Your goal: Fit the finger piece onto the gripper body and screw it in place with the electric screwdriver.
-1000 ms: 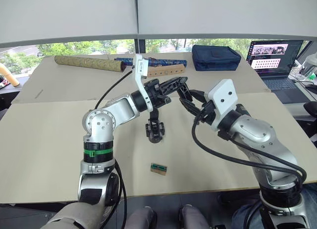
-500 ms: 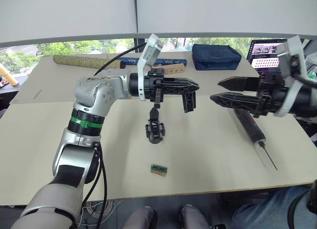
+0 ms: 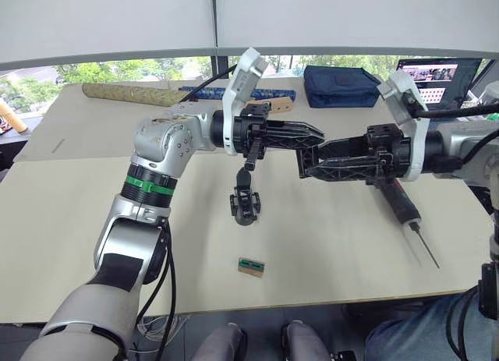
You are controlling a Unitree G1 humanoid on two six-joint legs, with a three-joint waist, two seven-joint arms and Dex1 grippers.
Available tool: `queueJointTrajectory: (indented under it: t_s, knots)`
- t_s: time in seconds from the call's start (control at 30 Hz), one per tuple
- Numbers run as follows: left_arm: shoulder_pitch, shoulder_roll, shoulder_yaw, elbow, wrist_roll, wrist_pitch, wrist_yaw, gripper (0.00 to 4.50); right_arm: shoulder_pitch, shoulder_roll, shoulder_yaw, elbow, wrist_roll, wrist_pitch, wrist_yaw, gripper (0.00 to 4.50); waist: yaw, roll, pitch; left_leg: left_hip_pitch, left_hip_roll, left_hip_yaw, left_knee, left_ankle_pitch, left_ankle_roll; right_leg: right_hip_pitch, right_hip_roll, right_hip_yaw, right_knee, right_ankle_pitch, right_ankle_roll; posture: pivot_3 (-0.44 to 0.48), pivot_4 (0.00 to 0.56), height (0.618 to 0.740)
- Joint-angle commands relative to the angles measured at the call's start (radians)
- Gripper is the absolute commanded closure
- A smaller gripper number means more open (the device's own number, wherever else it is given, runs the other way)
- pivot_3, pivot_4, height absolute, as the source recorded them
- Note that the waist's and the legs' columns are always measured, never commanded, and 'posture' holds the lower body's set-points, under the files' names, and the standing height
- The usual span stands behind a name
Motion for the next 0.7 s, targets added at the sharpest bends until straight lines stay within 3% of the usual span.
queueJointTrajectory:
  t_s: [0.03, 0.07, 0.3, 0.43, 0.57, 0.7]
  knots:
    - [-0.014, -0.005, 0.025, -0.027, 0.0, -0.005, -0.005, 4.5, -0.055, 0.035, -0.023, 0.013, -0.013, -0.031, -0.023, 2.83, -0.001, 0.0, 0.0, 0.0, 0.0, 0.0, 0.0, 0.0, 0.0, 0.0, 0.0, 0.0, 0.0, 0.0, 0.0, 0.0, 0.15, 0.74]
    - [-0.009, -0.005, 0.025, -0.032, 0.001, -0.005, -0.006, 4.5, -0.059, 0.04, -0.024, 0.014, -0.016, -0.033, -0.022, 3.15, -0.001, 0.0, 0.0, 0.0, 0.0, 0.0, 0.0, 0.0, 0.0, 0.0, 0.0, 0.0, 0.0, 0.0, 0.0, 0.0, 0.15, 0.74]
    - [-0.013, -0.011, 0.029, -0.021, 0.004, -0.002, -0.003, 4.5, -0.058, 0.038, -0.018, -0.001, -0.025, -0.026, -0.002, 3.15, -0.001, 0.0, 0.0, 0.0, 0.0, 0.0, 0.0, 0.0, 0.0, 0.0, 0.0, 0.0, 0.001, 0.0, 0.0, 0.0, 0.15, 0.74]
    - [-0.015, -0.014, 0.03, -0.022, 0.005, 0.001, -0.006, 4.5, -0.057, 0.042, -0.015, 0.002, -0.039, -0.037, 0.003, 4.18, -0.001, 0.0, 0.0, 0.0, 0.0, 0.0, 0.0, 0.0, 0.0, 0.0, 0.0, 0.0, 0.001, 0.0, 0.0, 0.0, 0.15, 0.74]
    - [-0.019, -0.009, 0.031, -0.012, 0.013, 0.019, 0.001, 4.5, -0.045, 0.036, 0.002, -0.009, -0.07, -0.071, 0.025, 4.19, -0.001, 0.0, 0.0, 0.0, 0.0, 0.0, 0.001, 0.0, 0.0, -0.001, 0.0, 0.0, 0.007, 0.0, 0.0, 0.0, 0.15, 0.74]
    - [0.01, 0.045, 0.046, -0.034, -0.006, 0.047, -0.056, 2.81, -0.02, 0.037, 0.012, -0.027, -0.1, -0.109, 0.033, 4.19, -0.002, 0.0, 0.0, 0.0, 0.0, 0.0, 0.003, 0.0, 0.0, -0.001, 0.0, 0.0, 0.008, 0.0, 0.0, 0.0, 0.15, 0.74]
